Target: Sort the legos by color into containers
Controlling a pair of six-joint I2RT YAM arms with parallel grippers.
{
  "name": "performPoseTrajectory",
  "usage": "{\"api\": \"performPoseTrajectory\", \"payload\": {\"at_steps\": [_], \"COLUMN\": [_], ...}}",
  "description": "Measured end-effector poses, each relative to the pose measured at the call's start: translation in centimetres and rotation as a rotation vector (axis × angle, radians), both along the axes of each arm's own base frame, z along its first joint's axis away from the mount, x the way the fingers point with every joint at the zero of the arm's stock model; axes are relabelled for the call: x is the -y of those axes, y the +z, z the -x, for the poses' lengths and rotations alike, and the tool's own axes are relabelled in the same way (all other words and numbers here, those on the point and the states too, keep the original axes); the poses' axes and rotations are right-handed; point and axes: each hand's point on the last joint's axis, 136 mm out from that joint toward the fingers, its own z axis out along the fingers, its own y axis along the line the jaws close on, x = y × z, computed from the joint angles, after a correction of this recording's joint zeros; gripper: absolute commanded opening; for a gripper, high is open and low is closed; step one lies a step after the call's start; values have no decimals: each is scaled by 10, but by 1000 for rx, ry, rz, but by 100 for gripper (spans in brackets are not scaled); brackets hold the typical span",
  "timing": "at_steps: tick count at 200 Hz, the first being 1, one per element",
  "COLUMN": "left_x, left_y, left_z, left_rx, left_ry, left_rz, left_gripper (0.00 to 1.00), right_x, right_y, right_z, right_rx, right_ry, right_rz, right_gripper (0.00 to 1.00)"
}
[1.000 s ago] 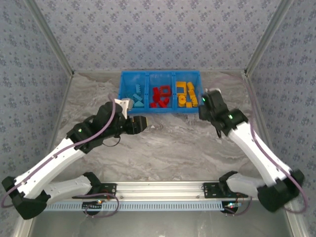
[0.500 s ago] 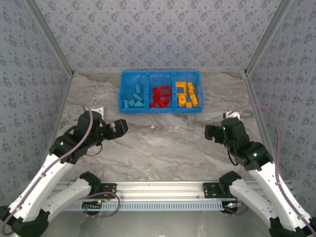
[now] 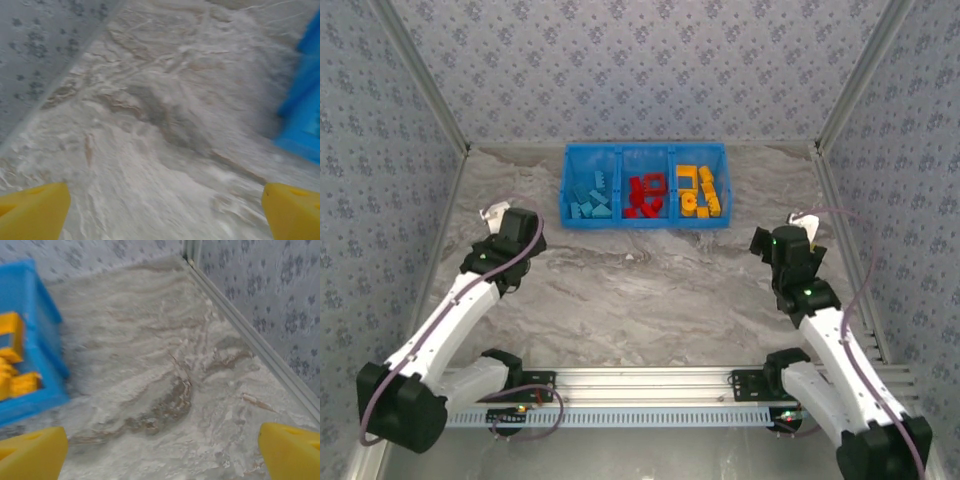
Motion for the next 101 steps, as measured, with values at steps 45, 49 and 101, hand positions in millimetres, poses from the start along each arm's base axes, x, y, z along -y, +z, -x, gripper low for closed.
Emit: {"api": "performPoseTrajectory", "payload": {"at_steps": [45,49,101], "left_x": [-36,-36,-39], "left_y": [-62,-66,-88], "left_z": [-16,-17,-57], "left_rx": [-74,-75,-17], "left_ry": [10,2,-63], "left_rz": [-167,-178,-209], "left_gripper": [98,98,98], "right_x": [27,28,24], "right_y": [-72,-73,-101], "right_z": [-19,-22,-49], "right_rx": [-114,-107,-75], "right_ry": [-12,-10,75], "right_rz": [36,37,40], "right_gripper": [100,100,100]}}
